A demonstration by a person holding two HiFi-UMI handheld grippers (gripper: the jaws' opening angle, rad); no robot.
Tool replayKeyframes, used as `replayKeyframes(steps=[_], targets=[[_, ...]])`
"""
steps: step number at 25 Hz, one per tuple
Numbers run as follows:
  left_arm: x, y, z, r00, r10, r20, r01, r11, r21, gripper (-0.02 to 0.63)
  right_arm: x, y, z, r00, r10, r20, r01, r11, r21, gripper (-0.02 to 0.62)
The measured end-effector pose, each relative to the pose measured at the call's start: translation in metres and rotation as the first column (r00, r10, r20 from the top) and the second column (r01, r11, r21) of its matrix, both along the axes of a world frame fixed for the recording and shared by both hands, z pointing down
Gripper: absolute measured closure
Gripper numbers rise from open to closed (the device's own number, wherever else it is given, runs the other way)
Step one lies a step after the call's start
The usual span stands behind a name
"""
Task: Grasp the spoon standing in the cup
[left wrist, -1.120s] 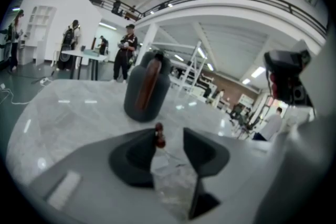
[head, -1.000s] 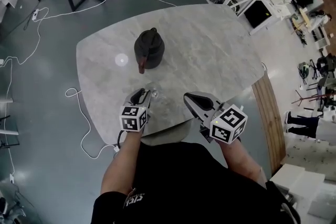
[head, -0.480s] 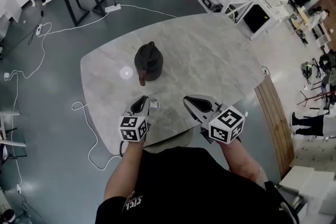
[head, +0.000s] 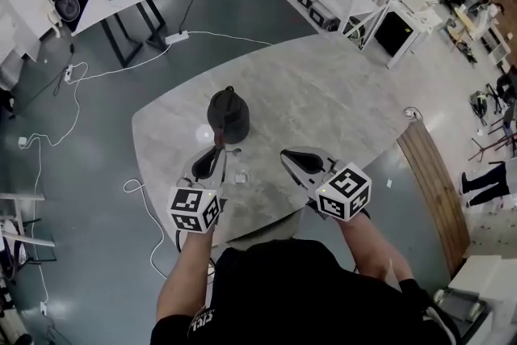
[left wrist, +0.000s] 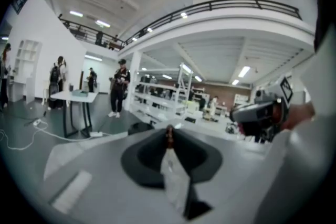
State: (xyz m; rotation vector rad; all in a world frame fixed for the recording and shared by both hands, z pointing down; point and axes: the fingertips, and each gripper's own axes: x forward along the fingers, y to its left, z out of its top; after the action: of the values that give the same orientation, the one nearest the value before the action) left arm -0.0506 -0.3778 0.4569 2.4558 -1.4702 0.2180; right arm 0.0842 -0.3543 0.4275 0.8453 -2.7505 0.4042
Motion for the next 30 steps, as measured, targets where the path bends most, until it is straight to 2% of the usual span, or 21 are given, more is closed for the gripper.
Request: replayKeyframes(steps=[7,16,21,26,30], targets=[[-0.020,-0.005,-0.075,0.999,-0.041,0.028,0.037,0.991,0.132,0.558,0.003,-0.005,-0.012,1.000,0.011,0.026,-0.012,0.999,0.034,0.601],[-0.045,0.016,-0.116,0.994,-0.111,-0.015,0.111,0.967,0.230,0.558,0.032,-0.015,-0.045,0.994,0.097,0.058,-0.104,0.988,0.116,0.601],[-0.052,0.013,-0.107,0.991,-0.132,-0.025,0.134,0.966,0.220,0.558,0.040,-0.019,-0.048,0.994,0.096,0.049,-0.102,0.982,0.156,0.601],[-0.056,-0.002,-0.111,0.987,-0.154,-0.044,0.160,0.962,0.219,0.558,0.030,-0.022,-0.063,0.998,0.045,0.034,-0.052,0.968,0.247,0.603],[-0.054,-0.017,-0.115,0.986,-0.162,-0.037,0.166,0.959,0.230,0.558,0.023,-0.032,-0.071,0.998,0.034,0.050,-0.046,0.964,0.264,0.604]])
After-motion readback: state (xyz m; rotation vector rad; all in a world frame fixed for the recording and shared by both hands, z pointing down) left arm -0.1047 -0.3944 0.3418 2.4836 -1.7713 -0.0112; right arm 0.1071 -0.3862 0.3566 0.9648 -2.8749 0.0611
